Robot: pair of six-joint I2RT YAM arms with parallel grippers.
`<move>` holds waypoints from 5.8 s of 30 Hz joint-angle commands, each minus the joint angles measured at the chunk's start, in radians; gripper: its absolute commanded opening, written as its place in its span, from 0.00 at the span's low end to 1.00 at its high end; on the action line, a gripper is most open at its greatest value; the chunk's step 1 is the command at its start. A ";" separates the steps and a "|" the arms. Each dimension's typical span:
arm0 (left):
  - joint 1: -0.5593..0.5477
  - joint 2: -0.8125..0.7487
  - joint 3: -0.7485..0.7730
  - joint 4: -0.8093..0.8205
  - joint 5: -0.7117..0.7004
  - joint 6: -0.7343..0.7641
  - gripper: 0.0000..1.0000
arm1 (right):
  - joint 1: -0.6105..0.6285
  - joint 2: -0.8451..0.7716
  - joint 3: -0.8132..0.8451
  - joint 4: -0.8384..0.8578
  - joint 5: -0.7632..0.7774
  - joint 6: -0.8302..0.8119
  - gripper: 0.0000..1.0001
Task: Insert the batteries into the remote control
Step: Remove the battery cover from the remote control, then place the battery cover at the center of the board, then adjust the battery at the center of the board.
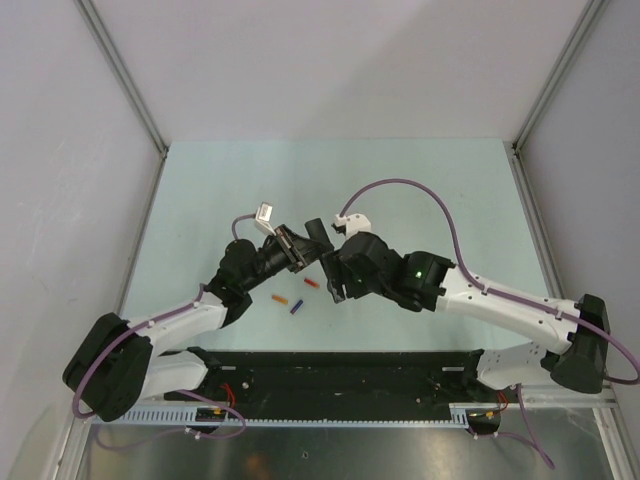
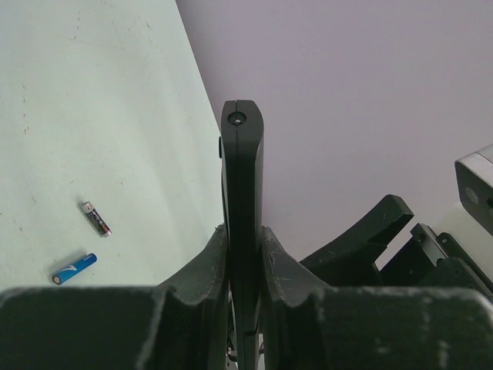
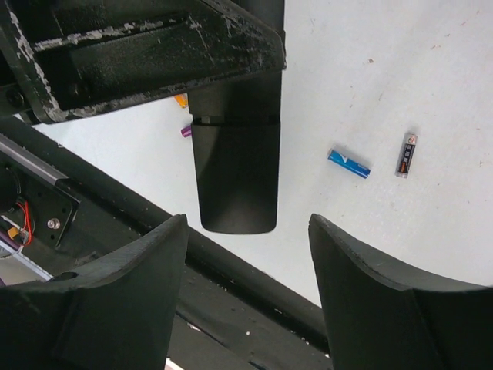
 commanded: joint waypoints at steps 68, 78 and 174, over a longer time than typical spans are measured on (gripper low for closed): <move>0.115 -0.397 -0.298 0.037 0.141 -0.061 0.00 | -0.652 0.302 -0.204 0.113 -0.065 -0.194 0.33; 0.116 -0.417 -0.320 0.036 0.166 -0.071 0.00 | -0.692 0.400 -0.186 0.147 -0.080 -0.215 0.43; 0.067 -0.627 -0.393 -0.068 0.078 0.005 0.00 | -0.306 0.371 -0.178 0.444 -0.150 -0.833 0.17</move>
